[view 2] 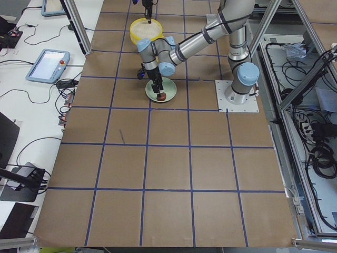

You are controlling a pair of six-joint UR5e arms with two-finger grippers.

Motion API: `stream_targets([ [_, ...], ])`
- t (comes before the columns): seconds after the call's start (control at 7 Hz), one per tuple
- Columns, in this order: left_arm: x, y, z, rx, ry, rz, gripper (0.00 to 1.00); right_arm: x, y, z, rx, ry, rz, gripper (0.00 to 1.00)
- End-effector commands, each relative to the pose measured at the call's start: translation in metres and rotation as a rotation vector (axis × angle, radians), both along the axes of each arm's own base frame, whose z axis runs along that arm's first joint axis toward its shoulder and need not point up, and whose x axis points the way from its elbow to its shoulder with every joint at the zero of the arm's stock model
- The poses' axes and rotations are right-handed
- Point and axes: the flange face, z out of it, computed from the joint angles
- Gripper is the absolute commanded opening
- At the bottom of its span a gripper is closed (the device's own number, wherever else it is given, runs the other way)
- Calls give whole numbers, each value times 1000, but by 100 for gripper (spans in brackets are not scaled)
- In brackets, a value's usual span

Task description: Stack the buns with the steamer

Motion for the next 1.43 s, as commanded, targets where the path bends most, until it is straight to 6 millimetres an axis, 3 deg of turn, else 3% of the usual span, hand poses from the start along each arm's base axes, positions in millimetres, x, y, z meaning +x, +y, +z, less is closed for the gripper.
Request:
stream_targets([
  [0.0,-1,4,-3,10,3,0,16,15,12,-12,1,1,-9,4],
  [0.29,-3,-9,14,-28,36,0,15,17,14,-18,15,2,-5,4],
  [0.43,-13,-22,32,-79,143,37,17,17,15,-22,26,6,3,4],
  [0.71,-53,-37,78,-103,421,226,17,14,18,-21,35,18,2,4],
  [0.86,-81,-42,104,-130,539,323,17,14,19,-23,41,19,1,4],
  [1.0,-114,-38,134,-168,585,375,17,14,21,-26,46,20,2,4],
  [1.14,-154,-31,167,-202,606,531,17,14,21,-26,47,20,2,5],
  [1.29,-180,-29,182,-217,588,644,17,14,21,-26,47,17,-3,5],
])
